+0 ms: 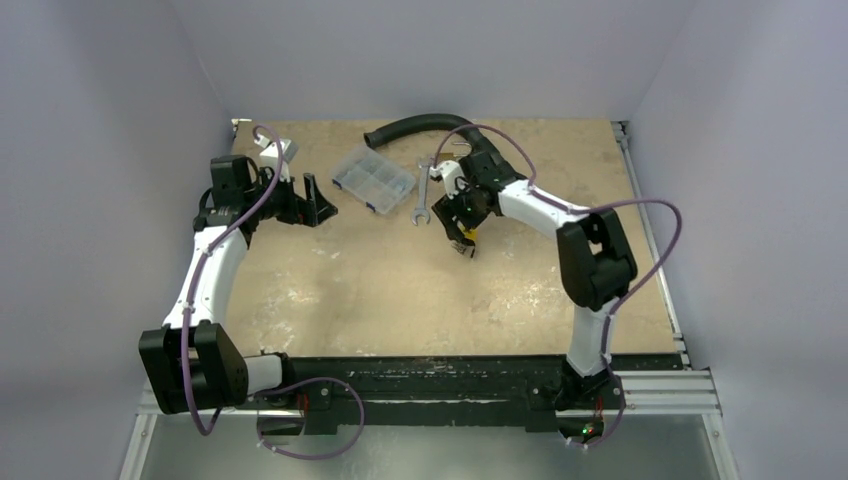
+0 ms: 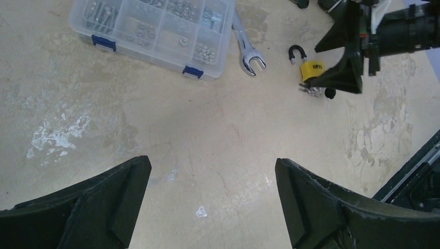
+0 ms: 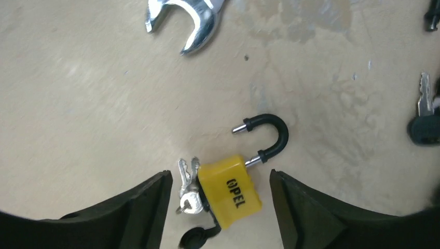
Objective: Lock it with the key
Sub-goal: Move the lock to the center of the board.
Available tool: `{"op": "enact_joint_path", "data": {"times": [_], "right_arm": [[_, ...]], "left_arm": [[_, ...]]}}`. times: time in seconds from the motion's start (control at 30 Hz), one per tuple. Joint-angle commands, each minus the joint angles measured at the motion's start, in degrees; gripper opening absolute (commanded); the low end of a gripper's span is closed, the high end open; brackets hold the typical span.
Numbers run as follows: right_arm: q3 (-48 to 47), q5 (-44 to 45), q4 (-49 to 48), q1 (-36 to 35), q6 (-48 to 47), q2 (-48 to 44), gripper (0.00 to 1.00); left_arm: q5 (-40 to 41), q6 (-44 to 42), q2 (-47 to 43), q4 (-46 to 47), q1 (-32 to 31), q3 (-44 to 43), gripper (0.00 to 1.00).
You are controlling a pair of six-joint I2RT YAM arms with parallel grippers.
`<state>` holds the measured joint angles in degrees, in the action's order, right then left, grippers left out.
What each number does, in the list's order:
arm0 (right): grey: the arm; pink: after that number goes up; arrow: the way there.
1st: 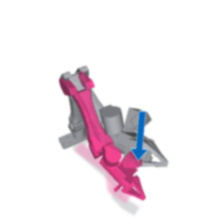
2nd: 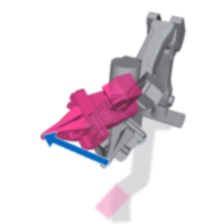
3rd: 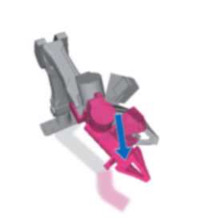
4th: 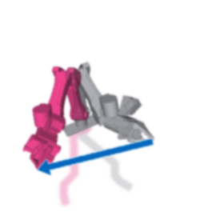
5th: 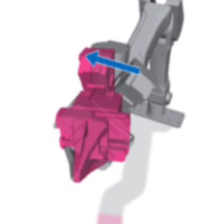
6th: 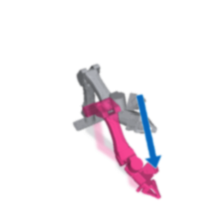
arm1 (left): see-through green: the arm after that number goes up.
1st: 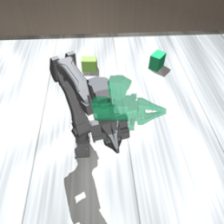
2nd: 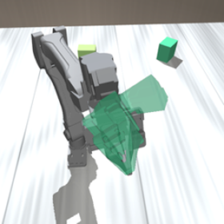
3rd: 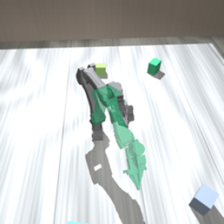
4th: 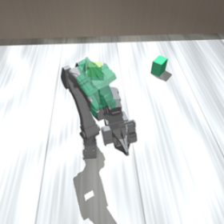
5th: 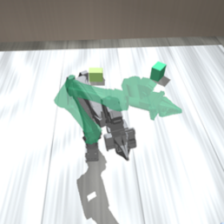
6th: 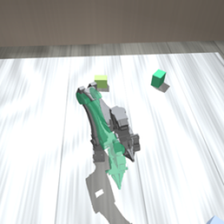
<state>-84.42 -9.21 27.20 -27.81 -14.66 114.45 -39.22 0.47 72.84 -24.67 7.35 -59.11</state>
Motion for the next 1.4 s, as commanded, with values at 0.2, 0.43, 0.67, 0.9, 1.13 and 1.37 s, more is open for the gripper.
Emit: {"op": "enact_joint_path", "data": {"times": [0.2, 0.43, 0.67, 0.9, 1.13, 1.37], "right_arm": [[15.69, 7.1, -8.08, -0.39, 18.17, -22.6, 0.99], [19.43, 10.93, -11.94, -0.4, 26.49, -22.67, 0.99], [14.3, 10.17, -8.56, -0.4, 28.17, -14.91, 0.99], [9.6, 9.31, -5.96, -0.45, 30.7, -7.3, 0.99], [8.15, 9.3, -5.16, -0.49, 31.1, -3.88, 0.98], [9.42, 1.29, -5.69, -0.66, 20.98, -5.05, 0.67]], "left_arm": [[-2.68, 1.15, -2.53, 3.0, -0.24, 1.07, 1.0], [-1.75, 2.31, -3.23, 3.58, -0.3, 1.26, 1.0], [-0.78, 2.96, -4.72, 4.27, -0.31, 1.81, 1.0], [0.02, 3.11, -4.65, 4.85, -0.28, 2.31, 1.0], [0.16, 3.23, -4.83, 5.48, -0.29, 2.69, 1.0], [-0.46, 2.65, -4.46, 5.55, -0.29, 2.73, 1.0]]}}
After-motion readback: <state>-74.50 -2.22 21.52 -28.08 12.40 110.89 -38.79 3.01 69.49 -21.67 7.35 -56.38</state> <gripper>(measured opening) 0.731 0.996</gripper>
